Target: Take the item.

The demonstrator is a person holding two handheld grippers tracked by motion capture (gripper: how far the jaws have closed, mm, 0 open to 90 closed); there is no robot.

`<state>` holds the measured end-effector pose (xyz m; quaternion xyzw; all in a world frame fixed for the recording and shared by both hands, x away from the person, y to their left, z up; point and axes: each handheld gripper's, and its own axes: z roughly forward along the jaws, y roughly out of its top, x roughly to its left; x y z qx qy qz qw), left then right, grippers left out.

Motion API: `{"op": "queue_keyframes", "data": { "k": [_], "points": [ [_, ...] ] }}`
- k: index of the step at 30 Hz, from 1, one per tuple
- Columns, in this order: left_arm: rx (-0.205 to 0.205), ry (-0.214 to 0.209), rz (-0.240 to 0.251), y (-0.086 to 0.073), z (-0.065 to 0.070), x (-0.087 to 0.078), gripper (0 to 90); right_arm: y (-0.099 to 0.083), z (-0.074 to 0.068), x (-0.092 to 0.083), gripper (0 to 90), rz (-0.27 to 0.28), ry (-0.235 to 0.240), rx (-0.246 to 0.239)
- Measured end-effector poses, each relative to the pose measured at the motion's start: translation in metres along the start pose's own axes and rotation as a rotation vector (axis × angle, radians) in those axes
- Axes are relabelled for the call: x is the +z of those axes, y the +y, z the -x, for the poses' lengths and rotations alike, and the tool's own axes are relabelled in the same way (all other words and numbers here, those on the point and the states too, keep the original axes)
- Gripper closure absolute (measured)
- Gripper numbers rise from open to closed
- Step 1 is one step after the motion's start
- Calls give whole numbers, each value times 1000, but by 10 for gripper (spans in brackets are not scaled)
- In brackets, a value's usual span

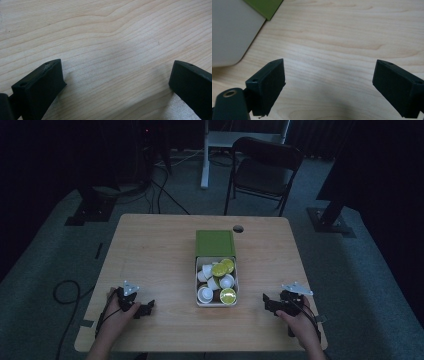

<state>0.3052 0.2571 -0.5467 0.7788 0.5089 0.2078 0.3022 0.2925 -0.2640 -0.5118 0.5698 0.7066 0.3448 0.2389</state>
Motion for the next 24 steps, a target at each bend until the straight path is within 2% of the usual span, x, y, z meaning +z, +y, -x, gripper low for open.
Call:
{"op": "queue_keyframes", "data": {
  "k": [6, 9, 24],
  "points": [
    [0, 0, 0, 0, 0, 0, 0, 7, -6, -3, 107, 22, -7, 7],
    [0, 0, 0, 0, 0, 0, 0, 15, -15, -9, 107, 52, 10, 12],
    [0, 0, 0, 0, 0, 0, 0, 45, -49, -21, 107, 120, 46, -34]
  ]
}}
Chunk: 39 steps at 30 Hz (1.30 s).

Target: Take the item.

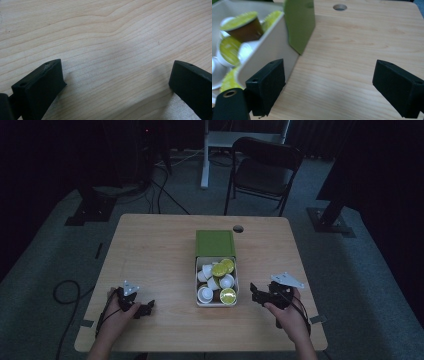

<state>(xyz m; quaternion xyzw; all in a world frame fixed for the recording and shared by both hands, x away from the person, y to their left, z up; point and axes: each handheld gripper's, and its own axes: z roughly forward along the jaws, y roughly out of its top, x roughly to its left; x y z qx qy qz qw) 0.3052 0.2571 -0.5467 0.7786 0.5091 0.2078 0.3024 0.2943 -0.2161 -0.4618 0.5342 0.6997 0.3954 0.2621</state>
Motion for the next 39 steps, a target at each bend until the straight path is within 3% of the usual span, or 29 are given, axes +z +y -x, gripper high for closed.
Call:
{"op": "queue_keyframes", "data": {
  "k": [13, 21, 29, 39],
  "points": [
    [-2, 1, 0, 0, 0, 0, 1, 14, -32, 7, 108, 23, 65, -48],
    [-2, 2, 0, 0, 0, 0, 0, 21, -45, 13, 130, 28, 71, -63],
    [-5, 4, 2, 0, 1, 0, 1, 29, -64, 16, 130, 47, 120, -88],
    [-4, 3, 0, 0, 0, 0, 1, 41, -82, 23, 130, 61, 136, -120]
  ]
}}
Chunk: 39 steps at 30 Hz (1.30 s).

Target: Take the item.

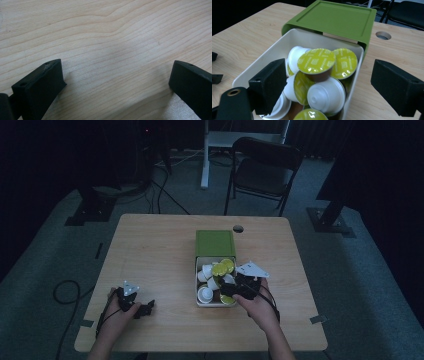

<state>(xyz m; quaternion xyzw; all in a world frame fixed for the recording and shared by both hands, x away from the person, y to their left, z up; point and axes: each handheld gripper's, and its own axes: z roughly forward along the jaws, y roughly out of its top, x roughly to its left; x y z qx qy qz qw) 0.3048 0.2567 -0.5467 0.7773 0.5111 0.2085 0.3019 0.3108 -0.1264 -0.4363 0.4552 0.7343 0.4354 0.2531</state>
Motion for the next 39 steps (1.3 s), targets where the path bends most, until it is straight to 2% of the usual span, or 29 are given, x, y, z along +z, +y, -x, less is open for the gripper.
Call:
{"op": "queue_keyframes", "data": {
  "k": [13, 23, 26, 29, 32, 34, 37, 39],
  "points": [
    [-3, 1, 1, 0, 0, 0, 1, 8, -18, 14, 130, 1, 36, -26],
    [-2, 2, 1, 0, 0, 0, 1, 4, -22, 33, 137, -25, 20, -21],
    [-2, 3, 0, 0, 0, 0, 1, 2, -23, 38, 189, -30, 5, -41],
    [-2, 3, 0, 0, 0, 0, 1, 0, -24, 42, 268, -42, -38, -68],
    [-3, 2, 0, 0, 0, 0, 1, 0, -24, 45, 280, -48, -36, -82],
    [-3, 2, 1, 0, 0, 0, 1, 0, -24, 47, 284, -52, -17, -78],
    [-2, 3, 0, 0, 0, 0, 1, 1, -24, 51, 333, -64, -18, -88],
    [-2, 3, 1, 0, 0, 0, 1, 1, -23, 54, 320, -72, -2, -99]
  ]
}}
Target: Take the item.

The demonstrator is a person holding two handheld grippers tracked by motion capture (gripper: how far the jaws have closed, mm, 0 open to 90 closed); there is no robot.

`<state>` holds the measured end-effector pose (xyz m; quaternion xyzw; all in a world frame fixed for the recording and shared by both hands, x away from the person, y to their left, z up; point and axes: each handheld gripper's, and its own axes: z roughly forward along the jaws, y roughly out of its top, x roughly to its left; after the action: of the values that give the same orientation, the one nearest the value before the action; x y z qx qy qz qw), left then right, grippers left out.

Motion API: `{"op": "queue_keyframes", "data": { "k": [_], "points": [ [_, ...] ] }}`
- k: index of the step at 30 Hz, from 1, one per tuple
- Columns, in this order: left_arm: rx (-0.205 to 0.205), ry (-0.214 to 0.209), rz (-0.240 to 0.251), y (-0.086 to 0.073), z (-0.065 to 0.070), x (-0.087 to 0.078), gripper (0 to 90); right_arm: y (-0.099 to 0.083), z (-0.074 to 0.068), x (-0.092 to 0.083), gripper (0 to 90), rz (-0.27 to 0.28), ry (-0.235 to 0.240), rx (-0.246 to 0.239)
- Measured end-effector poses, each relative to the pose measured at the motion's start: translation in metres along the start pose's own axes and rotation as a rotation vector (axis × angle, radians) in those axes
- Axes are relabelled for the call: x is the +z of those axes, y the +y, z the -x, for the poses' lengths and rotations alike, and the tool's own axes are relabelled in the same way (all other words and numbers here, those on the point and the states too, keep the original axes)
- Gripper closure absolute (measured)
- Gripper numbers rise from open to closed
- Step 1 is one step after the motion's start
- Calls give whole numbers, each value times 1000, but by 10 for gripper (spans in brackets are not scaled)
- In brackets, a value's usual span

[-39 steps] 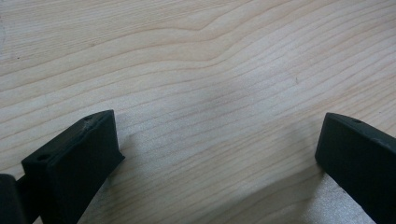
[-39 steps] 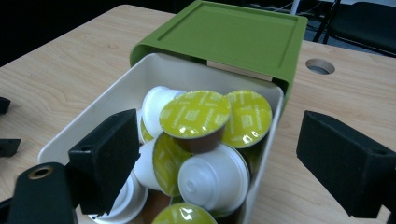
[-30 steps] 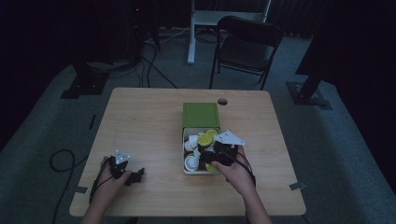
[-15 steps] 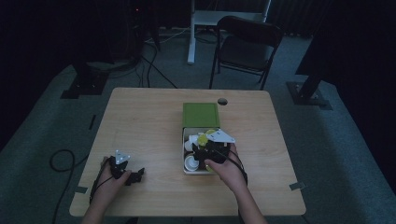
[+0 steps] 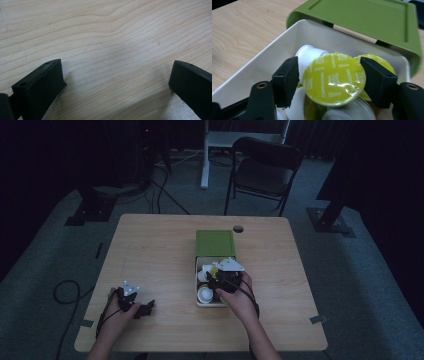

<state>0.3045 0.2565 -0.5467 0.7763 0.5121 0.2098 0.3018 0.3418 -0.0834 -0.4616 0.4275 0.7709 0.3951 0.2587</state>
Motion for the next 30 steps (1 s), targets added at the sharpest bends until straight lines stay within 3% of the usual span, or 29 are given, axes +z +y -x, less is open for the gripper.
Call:
{"op": "queue_keyframes", "data": {
  "k": [3, 6, 10, 17, 30],
  "points": [
    [0, 0, -1, 0, 0, 0, 1, -1, -1, 6, 294, -9, 20, -12],
    [1, 0, -2, 0, 0, 0, 1, -4, 1, 9, 340, -24, 3, -33],
    [1, 0, -1, 0, 0, 0, 1, -3, 3, 8, 372, -19, 9, -9],
    [0, 0, -1, 0, 0, 0, 1, -2, 5, 6, 377, -19, 35, -21],
    [-2, -1, -1, 0, 0, 0, 1, 6, 5, -6, 379, 33, 88, -32]
  ]
}}
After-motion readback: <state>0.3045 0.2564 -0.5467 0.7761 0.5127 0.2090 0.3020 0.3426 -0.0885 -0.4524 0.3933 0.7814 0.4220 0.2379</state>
